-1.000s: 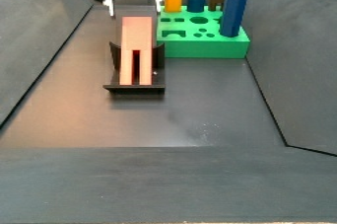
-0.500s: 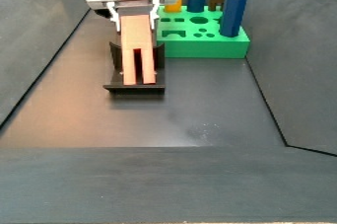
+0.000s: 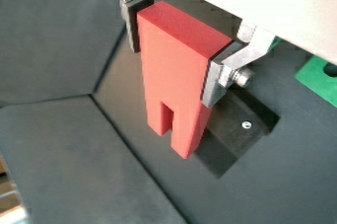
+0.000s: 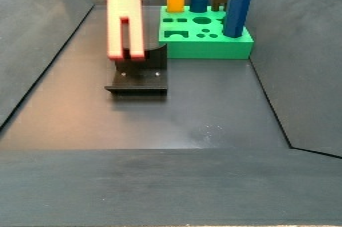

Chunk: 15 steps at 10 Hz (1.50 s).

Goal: Pick up the double-square object. Move up. Rotate the double-square object. Place the double-square object on the fixture. Regrasp the double-square object. Move to above the board. Insert the double-square object.
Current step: Move to above the board.

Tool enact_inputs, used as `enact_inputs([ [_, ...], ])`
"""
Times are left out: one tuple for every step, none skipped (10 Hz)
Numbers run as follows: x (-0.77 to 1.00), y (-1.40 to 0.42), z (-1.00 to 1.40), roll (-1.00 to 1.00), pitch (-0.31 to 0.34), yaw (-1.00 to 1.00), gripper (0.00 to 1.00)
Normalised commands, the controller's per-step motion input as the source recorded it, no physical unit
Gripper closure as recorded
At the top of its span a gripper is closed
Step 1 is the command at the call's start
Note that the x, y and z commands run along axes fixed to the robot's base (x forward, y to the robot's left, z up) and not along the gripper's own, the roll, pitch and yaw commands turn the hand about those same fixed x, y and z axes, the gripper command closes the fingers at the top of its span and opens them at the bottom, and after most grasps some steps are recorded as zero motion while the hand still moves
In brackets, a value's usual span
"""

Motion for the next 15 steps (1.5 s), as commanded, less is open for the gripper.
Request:
enact_inputs([
  [0.22,-0.08,1.0,0.09,0.074,-0.02,1.0],
  [0.21,-0.08,1.0,0.09,0.093,-0.01,1.0],
  [0.21,-0.08,1.0,0.08,0.116,0.01,1.0],
  [0.21,-0.08,1.0,0.07,0.132,0.03,1.0],
  [0.2,-0.08,1.0,0.07,0.138,0.04,1.0],
  [0.2,-0.08,1.0,0.06,0.144,0.06,1.0],
  [0.19,-0.08,1.0,0.05,0.141,0.08,1.0],
  [0.15,-0.07,0.84,0.04,0.141,0.1,1.0],
  [0.11,-0.06,0.66,0.04,0.137,0.11,1.0],
  [0.08,-0.04,0.42,0.03,0.121,0.12,1.0],
  [0.07,-0.04,0.31,0.03,0.113,0.12,1.0],
  [-1.0,-0.96,0.11,-1.0,-0.02,-0.09,1.0],
  [-1.0,-0.95,0.11,-1.0,-0.034,-0.09,1.0],
  [-1.0,-0.87,0.11,-1.0,-0.063,-0.09,1.0],
  [-1.0,-0.82,0.08,-1.0,-0.081,-0.08,1.0],
])
